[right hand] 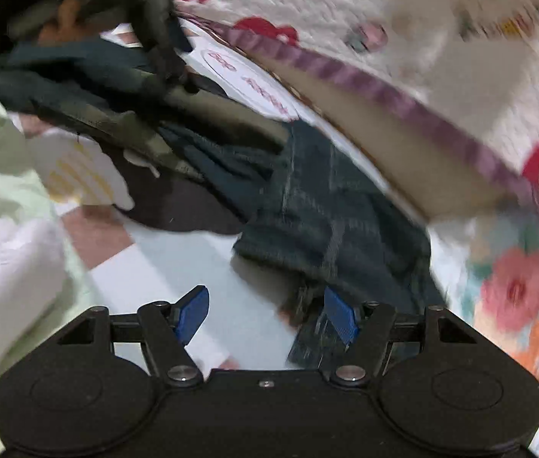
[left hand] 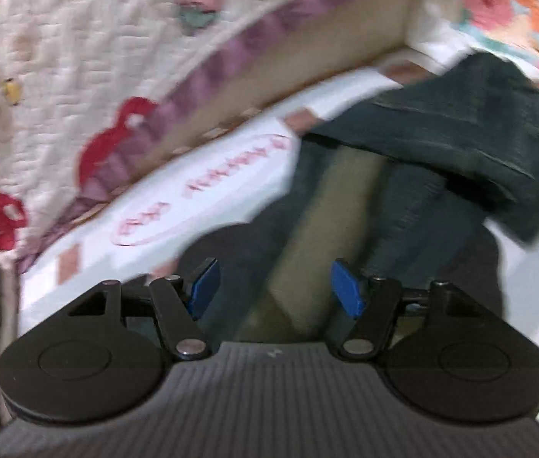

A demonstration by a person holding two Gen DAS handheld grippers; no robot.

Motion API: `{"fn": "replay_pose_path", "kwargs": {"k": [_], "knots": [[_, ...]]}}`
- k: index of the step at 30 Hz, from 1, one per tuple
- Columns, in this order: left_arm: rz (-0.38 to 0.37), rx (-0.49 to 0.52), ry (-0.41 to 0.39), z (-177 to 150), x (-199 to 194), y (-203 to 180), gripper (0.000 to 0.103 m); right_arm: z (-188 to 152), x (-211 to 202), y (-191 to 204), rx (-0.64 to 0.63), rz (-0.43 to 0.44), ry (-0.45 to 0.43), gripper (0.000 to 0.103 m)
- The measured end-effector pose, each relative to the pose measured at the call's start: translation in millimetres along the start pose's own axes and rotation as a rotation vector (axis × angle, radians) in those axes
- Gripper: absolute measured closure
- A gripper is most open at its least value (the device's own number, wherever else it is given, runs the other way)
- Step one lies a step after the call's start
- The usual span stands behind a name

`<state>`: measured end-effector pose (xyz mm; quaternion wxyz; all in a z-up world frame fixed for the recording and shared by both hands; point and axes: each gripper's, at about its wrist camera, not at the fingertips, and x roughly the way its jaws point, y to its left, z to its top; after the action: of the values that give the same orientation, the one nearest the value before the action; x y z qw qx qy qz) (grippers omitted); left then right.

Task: Fold clothes

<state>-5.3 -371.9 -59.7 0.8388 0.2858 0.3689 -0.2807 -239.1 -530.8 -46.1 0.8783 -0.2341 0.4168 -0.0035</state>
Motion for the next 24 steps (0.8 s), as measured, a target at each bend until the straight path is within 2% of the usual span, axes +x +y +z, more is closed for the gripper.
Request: {"fn": "replay_pose_path", "kwargs": {"k": [2, 6, 11, 13, 14, 16, 17, 18, 20, 21, 24], "knots": [[0.06, -0.039, 0.024, -4, 4, 10, 0.039, 8, 13, 3, -0.046, -0.033, -0.033, 0.031], [0.18, -0.116, 0.072, -12, 12, 30, 0.038, 27, 45, -5, 0.08, -0.03, -0.042, 0.032], [0.204, -0.189, 0.058, -47, 7, 56, 0.035, 27, 81, -1, 0.205, -0.128, -0.047, 0.031], [0.209, -0.217, 0.05, -63, 5, 67, 0.035, 20, 92, 7, 0.127, -0.198, -0.043, 0.03], [0.212, -0.231, 0.045, -70, 3, 72, 0.035, 17, 96, 11, 0.092, -0.231, -0.045, 0.026], [0.216, -0.259, 0.037, -85, 1, 83, 0.034, 10, 100, 19, 0.037, -0.269, -0.071, 0.026], [0.219, -0.274, 0.032, -93, 0, 88, 0.034, 7, 100, 19, 0.023, -0.278, -0.086, 0.035], [0.221, -0.288, 0.028, -101, -2, 94, 0.034, 8, 95, 13, 0.046, -0.279, -0.099, 0.063], [0.226, -0.316, 0.019, -116, -4, 104, 0.033, 8, 86, 1, 0.091, -0.28, -0.125, 0.077], [0.228, -0.33, 0.015, -124, -6, 110, 0.032, 9, 81, -5, 0.114, -0.28, -0.138, 0.09], [0.213, -0.343, 0.022, -127, 0, 113, 0.03, 12, 57, -42, 0.252, -0.326, -0.198, 0.093]]}}
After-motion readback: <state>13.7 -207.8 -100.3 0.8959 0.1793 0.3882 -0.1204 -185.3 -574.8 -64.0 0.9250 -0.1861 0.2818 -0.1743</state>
